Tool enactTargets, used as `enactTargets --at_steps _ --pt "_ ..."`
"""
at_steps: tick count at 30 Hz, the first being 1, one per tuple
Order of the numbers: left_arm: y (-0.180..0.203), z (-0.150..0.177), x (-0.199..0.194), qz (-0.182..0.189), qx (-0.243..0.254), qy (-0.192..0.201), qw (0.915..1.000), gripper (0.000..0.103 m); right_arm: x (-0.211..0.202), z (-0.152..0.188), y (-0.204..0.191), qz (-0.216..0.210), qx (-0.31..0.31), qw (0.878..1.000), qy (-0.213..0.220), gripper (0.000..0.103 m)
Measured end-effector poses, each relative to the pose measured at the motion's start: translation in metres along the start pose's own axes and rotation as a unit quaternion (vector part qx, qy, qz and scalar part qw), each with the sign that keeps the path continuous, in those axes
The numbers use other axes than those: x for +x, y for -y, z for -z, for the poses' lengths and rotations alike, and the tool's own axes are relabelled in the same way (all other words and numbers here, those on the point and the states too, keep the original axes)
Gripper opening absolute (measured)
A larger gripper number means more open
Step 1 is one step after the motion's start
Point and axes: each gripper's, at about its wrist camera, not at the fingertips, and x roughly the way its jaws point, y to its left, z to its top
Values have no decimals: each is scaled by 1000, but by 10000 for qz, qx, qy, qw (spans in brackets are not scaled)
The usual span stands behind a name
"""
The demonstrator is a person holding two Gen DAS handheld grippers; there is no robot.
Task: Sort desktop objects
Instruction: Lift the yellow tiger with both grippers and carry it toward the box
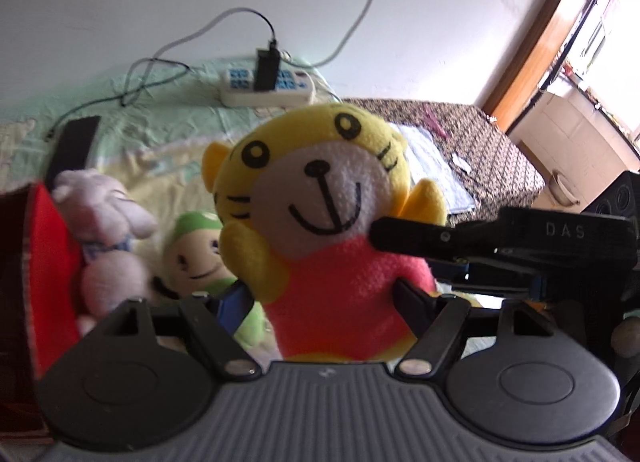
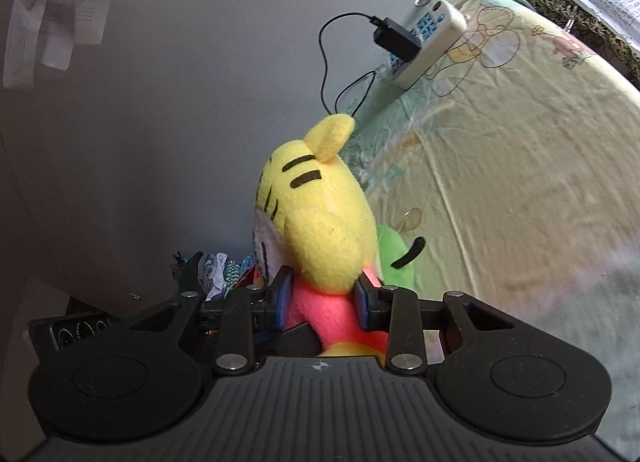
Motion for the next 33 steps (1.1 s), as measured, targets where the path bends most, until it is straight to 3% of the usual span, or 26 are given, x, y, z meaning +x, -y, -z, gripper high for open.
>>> enactTargets --at_steps 12,20,27,33 --pt "-86 17 -91 130 -160 534 9984 76 54 56 -86 -152 -508 9984 186 33" --pt "-149 29 -122 253 -355 651 9969 77 98 90 -128 -2 -857 9959 303 33" --pt "-201 39 -121 524 -547 452 9961 78 132 120 -153 485 -1255 9898 467 33" --pt "-234 47 -108 1004 -818 235 9913 79 150 141 -174 1117 -1938 9721 708 31"
